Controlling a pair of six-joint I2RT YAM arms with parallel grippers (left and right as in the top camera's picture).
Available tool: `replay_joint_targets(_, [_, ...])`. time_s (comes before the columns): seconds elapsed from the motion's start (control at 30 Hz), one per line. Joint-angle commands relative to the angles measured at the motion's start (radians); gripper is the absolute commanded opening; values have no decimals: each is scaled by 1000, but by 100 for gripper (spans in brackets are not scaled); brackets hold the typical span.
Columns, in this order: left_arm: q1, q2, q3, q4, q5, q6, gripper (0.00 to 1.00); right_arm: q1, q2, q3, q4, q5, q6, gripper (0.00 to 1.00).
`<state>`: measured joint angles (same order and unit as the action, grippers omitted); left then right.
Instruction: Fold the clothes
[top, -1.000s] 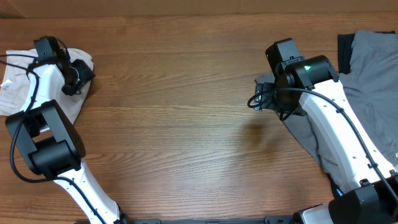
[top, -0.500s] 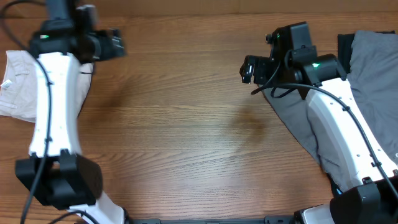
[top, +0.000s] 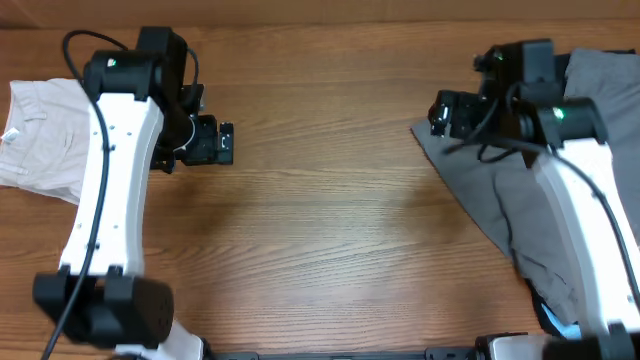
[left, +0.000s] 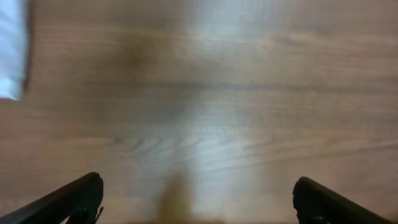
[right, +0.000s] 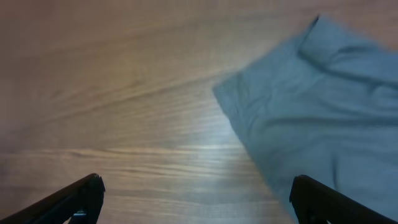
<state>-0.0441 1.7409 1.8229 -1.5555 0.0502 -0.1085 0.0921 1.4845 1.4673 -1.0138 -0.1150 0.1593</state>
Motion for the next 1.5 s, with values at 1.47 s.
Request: replay_joint_targets(1.47, [4, -903, -632, 339, -109, -11, 100, -17, -1112, -860, 317, 139, -37, 100])
